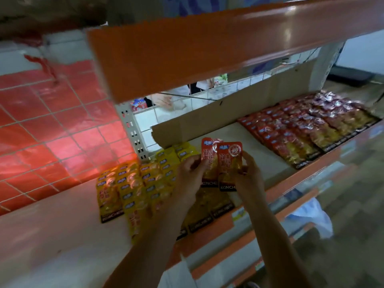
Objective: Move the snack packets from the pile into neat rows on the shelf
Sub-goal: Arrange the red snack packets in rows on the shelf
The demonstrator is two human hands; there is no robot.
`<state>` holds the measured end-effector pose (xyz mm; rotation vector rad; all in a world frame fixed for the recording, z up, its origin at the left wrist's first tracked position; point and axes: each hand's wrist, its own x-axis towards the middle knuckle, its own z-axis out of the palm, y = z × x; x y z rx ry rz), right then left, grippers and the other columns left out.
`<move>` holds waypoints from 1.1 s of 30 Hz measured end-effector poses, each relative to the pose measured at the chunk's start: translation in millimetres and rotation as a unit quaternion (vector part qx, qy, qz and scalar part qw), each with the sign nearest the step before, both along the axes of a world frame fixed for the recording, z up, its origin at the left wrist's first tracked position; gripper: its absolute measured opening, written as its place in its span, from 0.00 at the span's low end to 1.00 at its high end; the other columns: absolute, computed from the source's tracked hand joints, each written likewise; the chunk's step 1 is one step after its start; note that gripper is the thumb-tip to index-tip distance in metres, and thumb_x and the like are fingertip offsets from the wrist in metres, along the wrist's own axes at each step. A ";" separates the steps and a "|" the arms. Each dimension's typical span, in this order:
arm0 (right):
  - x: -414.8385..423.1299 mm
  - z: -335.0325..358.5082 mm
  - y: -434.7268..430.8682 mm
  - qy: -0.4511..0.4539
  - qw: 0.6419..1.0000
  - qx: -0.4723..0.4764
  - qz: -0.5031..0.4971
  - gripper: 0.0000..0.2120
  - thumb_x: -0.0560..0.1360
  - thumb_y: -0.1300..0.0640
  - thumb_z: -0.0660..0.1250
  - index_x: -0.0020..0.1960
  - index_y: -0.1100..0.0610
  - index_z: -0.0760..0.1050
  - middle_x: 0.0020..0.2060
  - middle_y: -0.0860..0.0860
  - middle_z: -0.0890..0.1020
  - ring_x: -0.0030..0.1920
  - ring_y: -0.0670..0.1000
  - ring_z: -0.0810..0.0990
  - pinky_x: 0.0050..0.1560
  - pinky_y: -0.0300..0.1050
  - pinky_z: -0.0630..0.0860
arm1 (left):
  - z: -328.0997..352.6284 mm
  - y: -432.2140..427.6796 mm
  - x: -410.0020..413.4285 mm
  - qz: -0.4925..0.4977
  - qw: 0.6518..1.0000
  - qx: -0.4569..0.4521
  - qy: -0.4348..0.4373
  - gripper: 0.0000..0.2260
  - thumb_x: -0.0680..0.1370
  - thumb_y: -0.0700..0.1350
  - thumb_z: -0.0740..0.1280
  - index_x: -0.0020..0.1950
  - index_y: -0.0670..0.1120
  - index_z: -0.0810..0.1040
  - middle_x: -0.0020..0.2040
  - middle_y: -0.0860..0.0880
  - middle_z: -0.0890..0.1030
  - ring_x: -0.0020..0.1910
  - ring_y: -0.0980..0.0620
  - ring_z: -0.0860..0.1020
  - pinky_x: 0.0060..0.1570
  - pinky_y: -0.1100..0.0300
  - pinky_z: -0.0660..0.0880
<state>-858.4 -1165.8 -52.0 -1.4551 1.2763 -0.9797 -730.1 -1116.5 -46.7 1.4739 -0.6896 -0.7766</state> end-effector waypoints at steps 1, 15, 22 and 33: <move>-7.4 2.0 -15.4 0.013 1.000 -0.003 0.006 0.25 0.76 0.58 0.67 0.71 0.47 0.66 0.48 0.49 0.80 0.43 0.46 0.80 0.39 0.41 0.76 | 0.7 -14.4 -7.7 0.008 1.000 -0.004 0.006 0.04 0.77 0.45 0.69 0.46 0.55 0.79 0.45 0.54 0.81 0.44 0.56 0.80 0.41 0.63 0.75; -81.1 7.8 -164.3 0.078 0.996 -0.010 0.032 0.23 0.77 0.61 0.61 0.71 0.52 0.63 0.52 0.53 0.77 0.41 0.48 0.74 0.36 0.43 0.69 | -37.2 -157.1 -52.7 0.036 0.953 0.169 -0.247 0.13 0.76 0.42 0.68 0.60 0.48 0.81 0.58 0.48 0.81 0.56 0.51 0.79 0.57 0.62 0.72; -85.4 9.7 -187.6 0.065 0.997 -0.016 0.039 0.22 0.76 0.62 0.62 0.69 0.52 0.64 0.47 0.50 0.78 0.45 0.53 0.78 0.44 0.50 0.76 | -45.3 -194.2 -52.7 -0.063 0.866 0.228 -0.441 0.29 0.75 0.51 0.68 0.74 0.42 0.65 0.71 0.42 0.66 0.65 0.43 0.70 0.67 0.54 0.66; -90.0 15.8 -215.6 0.064 0.995 -0.022 0.068 0.25 0.76 0.64 0.62 0.71 0.52 0.62 0.45 0.47 0.77 0.42 0.50 0.78 0.41 0.48 0.76 | -61.4 -244.1 -37.6 -0.005 0.809 0.237 -0.538 0.15 0.81 0.51 0.60 0.66 0.54 0.76 0.68 0.51 0.73 0.62 0.42 0.71 0.60 0.53 0.68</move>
